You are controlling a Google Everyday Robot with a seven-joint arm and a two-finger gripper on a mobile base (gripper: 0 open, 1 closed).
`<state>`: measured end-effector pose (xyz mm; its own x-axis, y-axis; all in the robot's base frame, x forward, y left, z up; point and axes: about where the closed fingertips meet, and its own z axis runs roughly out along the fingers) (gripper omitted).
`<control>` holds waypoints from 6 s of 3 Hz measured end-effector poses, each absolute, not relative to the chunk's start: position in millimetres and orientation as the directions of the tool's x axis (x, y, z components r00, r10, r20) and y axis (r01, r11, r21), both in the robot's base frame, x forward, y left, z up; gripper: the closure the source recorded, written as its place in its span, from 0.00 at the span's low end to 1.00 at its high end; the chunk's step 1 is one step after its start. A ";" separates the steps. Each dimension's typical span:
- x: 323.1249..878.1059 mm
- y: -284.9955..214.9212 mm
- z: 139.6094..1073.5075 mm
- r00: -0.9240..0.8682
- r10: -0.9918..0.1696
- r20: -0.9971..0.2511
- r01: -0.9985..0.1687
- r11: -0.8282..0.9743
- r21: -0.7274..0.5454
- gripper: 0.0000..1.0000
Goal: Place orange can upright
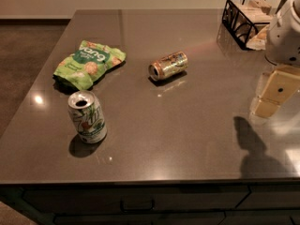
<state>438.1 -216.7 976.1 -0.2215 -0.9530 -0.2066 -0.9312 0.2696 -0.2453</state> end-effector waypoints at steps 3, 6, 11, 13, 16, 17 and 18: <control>491.8 -155.9 977.1 -0.043 -0.960 -0.275 -0.961 0.115 -0.252 0.00; 600.5 -87.8 937.5 0.245 -0.939 -0.241 -0.947 -0.178 -0.268 0.00; 661.9 -73.1 865.6 0.363 -0.931 0.033 -0.919 -0.364 -0.153 0.27; 654.4 -68.5 870.8 0.358 -0.934 -0.010 -0.924 -0.353 -0.144 0.73; 612.5 -37.4 928.0 0.166 -0.860 -0.483 -0.986 -0.137 -0.095 1.00; 602.8 -26.1 940.4 0.059 -0.762 -0.645 -0.998 -0.052 -0.030 1.00; 597.7 -21.9 947.5 -0.024 -0.650 -0.760 -1.000 0.015 0.018 1.00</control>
Offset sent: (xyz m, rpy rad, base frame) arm 0.0462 0.0579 0.0057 0.0689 -0.0128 0.1680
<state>597.7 -21.9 947.5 -0.0238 -0.6496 -0.7599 -0.9997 0.0154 0.0181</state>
